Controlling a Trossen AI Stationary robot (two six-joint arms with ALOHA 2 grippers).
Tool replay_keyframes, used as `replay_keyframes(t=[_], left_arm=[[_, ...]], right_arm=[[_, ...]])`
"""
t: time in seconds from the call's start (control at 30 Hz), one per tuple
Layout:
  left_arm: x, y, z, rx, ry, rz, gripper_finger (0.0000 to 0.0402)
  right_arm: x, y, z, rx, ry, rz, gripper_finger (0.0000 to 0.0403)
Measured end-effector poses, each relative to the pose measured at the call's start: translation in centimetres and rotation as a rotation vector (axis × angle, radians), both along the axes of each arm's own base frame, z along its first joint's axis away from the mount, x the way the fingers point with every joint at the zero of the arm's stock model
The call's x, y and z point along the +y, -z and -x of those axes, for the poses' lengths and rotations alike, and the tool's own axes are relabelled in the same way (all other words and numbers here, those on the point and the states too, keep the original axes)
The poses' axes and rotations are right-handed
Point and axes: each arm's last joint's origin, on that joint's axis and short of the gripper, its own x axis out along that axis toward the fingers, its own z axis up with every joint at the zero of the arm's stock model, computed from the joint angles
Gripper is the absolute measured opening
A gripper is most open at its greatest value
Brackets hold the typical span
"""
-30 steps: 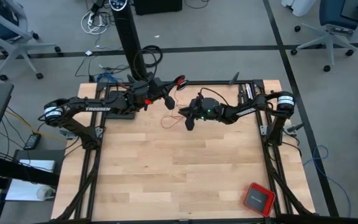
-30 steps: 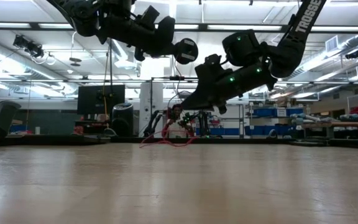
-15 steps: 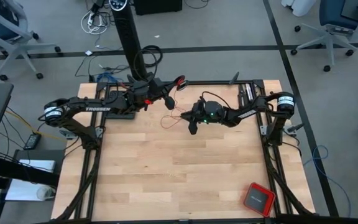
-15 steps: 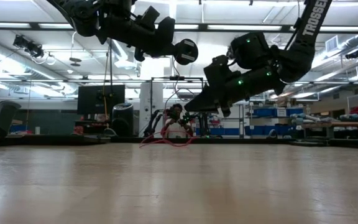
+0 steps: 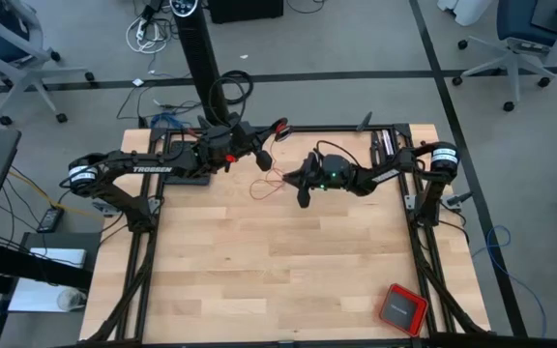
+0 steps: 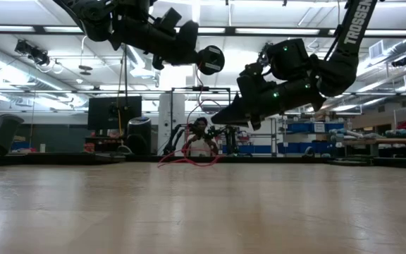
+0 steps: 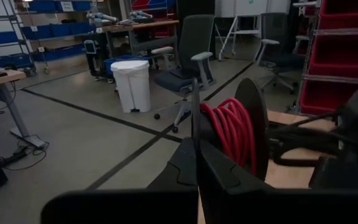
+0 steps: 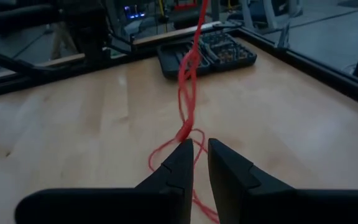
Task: Coil cords
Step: Coil the red wire onto the spool
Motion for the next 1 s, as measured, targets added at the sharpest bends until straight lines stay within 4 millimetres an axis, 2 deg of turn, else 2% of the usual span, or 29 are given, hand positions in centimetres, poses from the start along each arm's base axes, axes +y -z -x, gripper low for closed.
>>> replay_keyframes(t=[0.33,1.0], left_arm=[[0.0,0.16,0.01,0.023,0.0,-0.003,0.0],[0.0,0.16,0.01,0.023,0.0,-0.003,0.0]], right_arm=[[0.14,-0.18,-0.06,-0.021,-0.07,-0.002,0.005],[-0.02,-0.69,-0.01,-0.041,-0.066,0.03,0.005]])
